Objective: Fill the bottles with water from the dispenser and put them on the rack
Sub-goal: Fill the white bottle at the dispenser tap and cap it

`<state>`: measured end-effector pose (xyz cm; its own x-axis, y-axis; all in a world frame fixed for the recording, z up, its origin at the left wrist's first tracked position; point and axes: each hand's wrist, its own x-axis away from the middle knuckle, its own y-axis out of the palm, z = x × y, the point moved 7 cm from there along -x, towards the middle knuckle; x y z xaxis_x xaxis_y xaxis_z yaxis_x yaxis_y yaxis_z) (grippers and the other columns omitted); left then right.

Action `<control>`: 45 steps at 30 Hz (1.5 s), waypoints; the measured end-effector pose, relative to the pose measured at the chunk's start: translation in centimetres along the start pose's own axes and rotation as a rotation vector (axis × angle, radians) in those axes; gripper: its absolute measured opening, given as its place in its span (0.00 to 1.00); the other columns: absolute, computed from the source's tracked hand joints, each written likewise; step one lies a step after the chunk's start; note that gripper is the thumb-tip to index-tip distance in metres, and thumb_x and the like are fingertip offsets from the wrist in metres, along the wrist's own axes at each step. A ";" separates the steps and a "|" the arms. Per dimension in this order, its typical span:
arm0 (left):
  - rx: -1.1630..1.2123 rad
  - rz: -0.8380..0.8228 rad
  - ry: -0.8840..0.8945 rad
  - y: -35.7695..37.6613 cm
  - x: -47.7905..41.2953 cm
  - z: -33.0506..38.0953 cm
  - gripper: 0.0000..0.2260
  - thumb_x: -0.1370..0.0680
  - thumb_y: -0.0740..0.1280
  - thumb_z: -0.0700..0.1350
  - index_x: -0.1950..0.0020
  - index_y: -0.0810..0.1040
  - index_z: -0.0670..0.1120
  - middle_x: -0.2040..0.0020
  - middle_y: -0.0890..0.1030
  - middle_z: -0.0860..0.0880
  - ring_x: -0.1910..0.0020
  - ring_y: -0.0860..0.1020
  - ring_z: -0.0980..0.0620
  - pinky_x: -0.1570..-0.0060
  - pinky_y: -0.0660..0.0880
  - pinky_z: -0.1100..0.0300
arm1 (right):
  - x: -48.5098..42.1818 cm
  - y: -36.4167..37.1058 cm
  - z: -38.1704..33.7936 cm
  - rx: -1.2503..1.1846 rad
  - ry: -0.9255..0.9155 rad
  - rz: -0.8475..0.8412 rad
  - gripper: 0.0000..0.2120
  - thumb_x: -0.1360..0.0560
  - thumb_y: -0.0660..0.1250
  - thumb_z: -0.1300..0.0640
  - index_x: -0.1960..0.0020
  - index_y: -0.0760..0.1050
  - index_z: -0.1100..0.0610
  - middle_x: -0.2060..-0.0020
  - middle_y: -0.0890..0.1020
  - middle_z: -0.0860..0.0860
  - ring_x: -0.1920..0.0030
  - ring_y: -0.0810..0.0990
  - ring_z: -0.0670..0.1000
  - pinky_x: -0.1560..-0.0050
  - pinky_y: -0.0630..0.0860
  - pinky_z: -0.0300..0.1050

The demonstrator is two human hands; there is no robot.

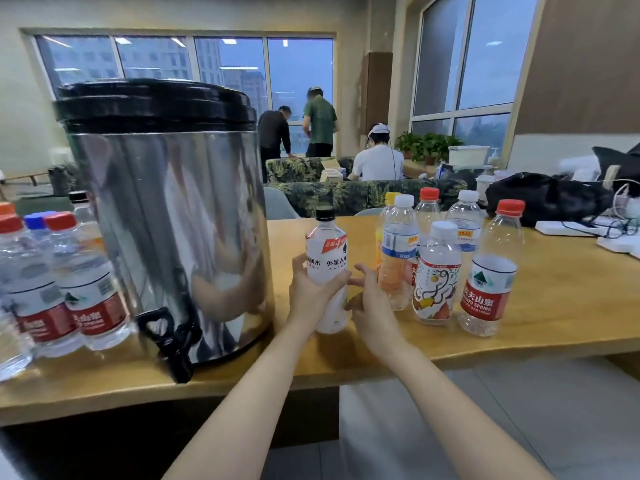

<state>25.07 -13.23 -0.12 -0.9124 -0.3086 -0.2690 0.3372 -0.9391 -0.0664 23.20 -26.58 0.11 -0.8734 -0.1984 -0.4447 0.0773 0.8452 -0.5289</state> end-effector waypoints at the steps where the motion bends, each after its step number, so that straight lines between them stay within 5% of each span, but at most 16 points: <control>1: -0.009 0.013 0.026 -0.9 1.3 0.6 0.32 0.32 0.79 0.51 0.34 0.67 0.50 0.44 0.79 0.52 0.45 0.78 0.51 0.46 0.78 0.52 | 0.3 -0.3 -0.6 0.024 -0.029 0.026 0.25 0.21 0.60 0.66 0.27 0.59 0.55 0.44 0.78 0.47 0.57 0.78 0.45 0.58 0.77 0.37; 3: -0.053 0.009 0.061 -2.5 4.4 1.9 0.28 0.32 0.79 0.51 0.36 0.70 0.51 0.47 0.80 0.54 0.46 0.79 0.53 0.49 0.79 0.53 | 1.4 -1.4 -2.6 0.065 -0.065 0.098 0.13 0.17 0.53 0.57 0.33 0.66 0.55 0.57 0.82 0.51 0.63 0.80 0.48 0.61 0.79 0.51; 6: -0.053 -0.038 0.171 -4.6 9.1 3.8 0.15 0.30 0.78 0.45 0.48 0.78 0.53 0.55 0.84 0.57 0.54 0.81 0.61 0.54 0.80 0.59 | 3.7 -2.7 -7.0 0.090 -0.143 0.136 0.23 0.20 0.45 0.39 0.47 0.71 0.52 0.67 0.80 0.50 0.67 0.79 0.52 0.62 0.77 0.57; 8: -0.029 -0.044 0.178 -6.0 11.6 4.1 0.16 0.31 0.78 0.43 0.48 0.78 0.52 0.55 0.84 0.56 0.55 0.82 0.60 0.54 0.80 0.58 | 5.3 -3.0 -9.9 0.121 -0.189 0.132 0.27 0.23 0.41 0.34 0.54 0.70 0.52 0.69 0.78 0.51 0.68 0.78 0.52 0.63 0.75 0.54; 11: -0.095 -0.007 0.142 -8.0 14.5 3.0 0.28 0.37 0.80 0.50 0.40 0.73 0.54 0.49 0.83 0.54 0.51 0.81 0.58 0.51 0.80 0.54 | 6.8 -2.8 -13.2 0.316 -0.186 0.104 0.30 0.24 0.41 0.32 0.59 0.69 0.54 0.69 0.75 0.51 0.67 0.75 0.51 0.68 0.68 0.48; 14: -0.216 0.039 0.145 -10.2 17.2 1.7 0.29 0.35 0.80 0.47 0.40 0.71 0.57 0.50 0.81 0.58 0.52 0.79 0.63 0.55 0.78 0.64 | 7.8 -1.8 -15.1 0.582 -0.157 0.089 0.34 0.26 0.42 0.29 0.66 0.69 0.56 0.71 0.72 0.51 0.70 0.69 0.49 0.71 0.62 0.44; 19: -0.761 0.172 0.224 -13.0 20.0 0.4 0.30 0.34 0.77 0.50 0.36 0.68 0.53 0.47 0.76 0.56 0.49 0.77 0.56 0.53 0.78 0.61 | 9.3 1.5 -15.1 0.841 -0.061 -0.047 0.35 0.22 0.45 0.31 0.69 0.69 0.58 0.71 0.71 0.51 0.68 0.72 0.52 0.69 0.62 0.41; 23: -0.461 -0.034 0.091 -14.7 20.0 -1.6 0.29 0.35 0.78 0.45 0.38 0.71 0.57 0.49 0.80 0.58 0.50 0.79 0.58 0.49 0.78 0.59 | 10.1 3.1 -15.7 0.776 -0.182 -0.023 0.27 0.19 0.51 0.44 0.72 0.64 0.58 0.74 0.67 0.51 0.69 0.70 0.54 0.72 0.58 0.41; 27: -0.258 -0.350 -0.037 -14.8 19.7 -3.6 0.26 0.31 0.78 0.41 0.39 0.73 0.57 0.49 0.83 0.56 0.49 0.81 0.58 0.46 0.78 0.57 | 10.3 5.4 -16.2 0.728 -0.429 -0.318 0.25 0.18 0.48 0.43 0.67 0.65 0.56 0.73 0.67 0.50 0.70 0.66 0.52 0.70 0.60 0.46; 32: -0.179 -0.534 -0.152 -15.3 19.9 -5.7 0.22 0.30 0.75 0.41 0.38 0.74 0.50 0.46 0.83 0.52 0.46 0.82 0.53 0.49 0.77 0.60 | 10.7 6.7 -14.3 0.465 -0.308 -0.701 0.13 0.18 0.55 0.44 0.50 0.70 0.53 0.57 0.77 0.50 0.57 0.74 0.51 0.57 0.70 0.46; 34: -0.164 -0.551 -0.179 -15.5 19.8 -6.4 0.23 0.31 0.75 0.43 0.38 0.74 0.48 0.46 0.83 0.50 0.46 0.82 0.52 0.50 0.78 0.60 | 10.6 6.9 -14.0 0.407 -0.310 -0.750 0.06 0.18 0.60 0.51 0.44 0.72 0.51 0.50 0.77 0.49 0.51 0.74 0.50 0.52 0.71 0.45; 41: -0.122 -0.573 -0.247 -15.7 19.0 -8.0 0.26 0.33 0.76 0.46 0.36 0.73 0.48 0.44 0.83 0.49 0.43 0.81 0.49 0.40 0.77 0.51 | 9.3 7.2 -13.8 0.131 -0.315 -0.756 0.17 0.23 0.65 0.68 0.41 0.78 0.50 0.45 0.78 0.43 0.45 0.77 0.43 0.45 0.77 0.39; 43: -0.145 -0.568 -0.248 -15.8 18.8 -8.4 0.26 0.33 0.76 0.47 0.37 0.73 0.51 0.45 0.83 0.51 0.44 0.81 0.51 0.41 0.77 0.52 | 9.3 7.4 -13.7 0.123 -0.287 -0.805 0.16 0.22 0.65 0.65 0.40 0.79 0.49 0.45 0.78 0.39 0.46 0.77 0.38 0.46 0.76 0.34; 45: -0.166 -0.540 -0.229 -15.9 18.5 -8.5 0.25 0.32 0.76 0.47 0.38 0.73 0.53 0.47 0.83 0.54 0.46 0.82 0.54 0.43 0.77 0.56 | 9.3 7.6 -13.7 0.169 -0.270 -0.799 0.12 0.22 0.68 0.52 0.39 0.78 0.47 0.45 0.77 0.36 0.48 0.76 0.35 0.50 0.74 0.30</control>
<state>4.81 -2.76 -12.16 -0.9851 0.1624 0.0567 -0.1719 -0.9415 -0.2900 9.08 -15.19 1.88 -0.5533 -0.8321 -0.0384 -0.4230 0.3205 -0.8476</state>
